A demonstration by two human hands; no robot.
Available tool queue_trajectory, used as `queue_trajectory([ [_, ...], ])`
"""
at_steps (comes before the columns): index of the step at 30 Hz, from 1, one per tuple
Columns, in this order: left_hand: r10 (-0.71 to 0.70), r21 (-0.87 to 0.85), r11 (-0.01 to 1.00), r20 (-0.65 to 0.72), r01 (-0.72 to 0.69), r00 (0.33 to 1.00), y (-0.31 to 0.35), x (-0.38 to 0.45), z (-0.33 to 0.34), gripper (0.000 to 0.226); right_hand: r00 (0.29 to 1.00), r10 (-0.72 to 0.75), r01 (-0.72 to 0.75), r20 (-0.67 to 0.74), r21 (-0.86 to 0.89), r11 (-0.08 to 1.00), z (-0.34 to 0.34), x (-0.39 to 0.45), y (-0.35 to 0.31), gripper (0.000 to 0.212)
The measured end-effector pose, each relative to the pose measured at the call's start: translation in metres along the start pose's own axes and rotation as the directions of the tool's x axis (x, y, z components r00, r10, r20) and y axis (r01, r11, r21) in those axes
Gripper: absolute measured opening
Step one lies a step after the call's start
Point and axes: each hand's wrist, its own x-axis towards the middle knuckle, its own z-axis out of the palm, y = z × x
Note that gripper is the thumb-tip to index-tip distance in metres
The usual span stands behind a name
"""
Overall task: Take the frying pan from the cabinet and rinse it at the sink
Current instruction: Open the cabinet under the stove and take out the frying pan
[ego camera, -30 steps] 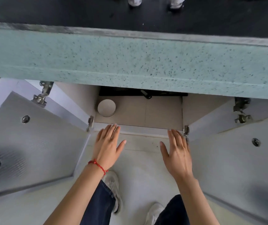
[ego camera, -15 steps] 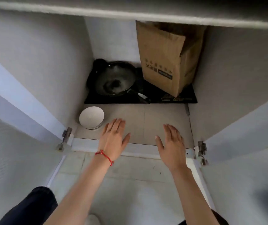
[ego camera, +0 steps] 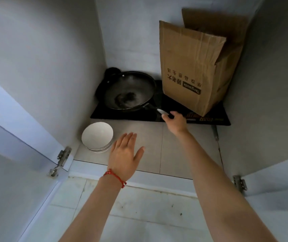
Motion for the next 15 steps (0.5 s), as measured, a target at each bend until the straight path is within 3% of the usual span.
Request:
queue_trajectory([
  [3,-0.019,-0.046,0.999,-0.038,0.017,0.999,-0.003,0.006,0.004,0.061,0.998,0.061,-0.06,0.001,0.181,0.982,0.006,0.012,0.005,0.037],
  [9,-0.115,-0.271,0.958,-0.047,0.098,0.992,-0.002,0.021,0.013,0.067,0.999,0.046,-0.048,0.012,0.231,0.972,0.028,0.001,0.017,0.029],
  [11,-0.172,-0.37,0.915,0.008,0.163,0.985,0.0,0.03,0.014,0.058,0.999,0.035,-0.035,0.004,0.253,0.967,0.039,-0.011,0.018,0.026],
  [15,-0.361,-0.555,0.738,0.155,0.383,0.92,-0.003,0.054,0.024,0.048,0.998,0.067,-0.062,-0.005,0.342,0.938,0.052,-0.036,0.018,0.02],
])
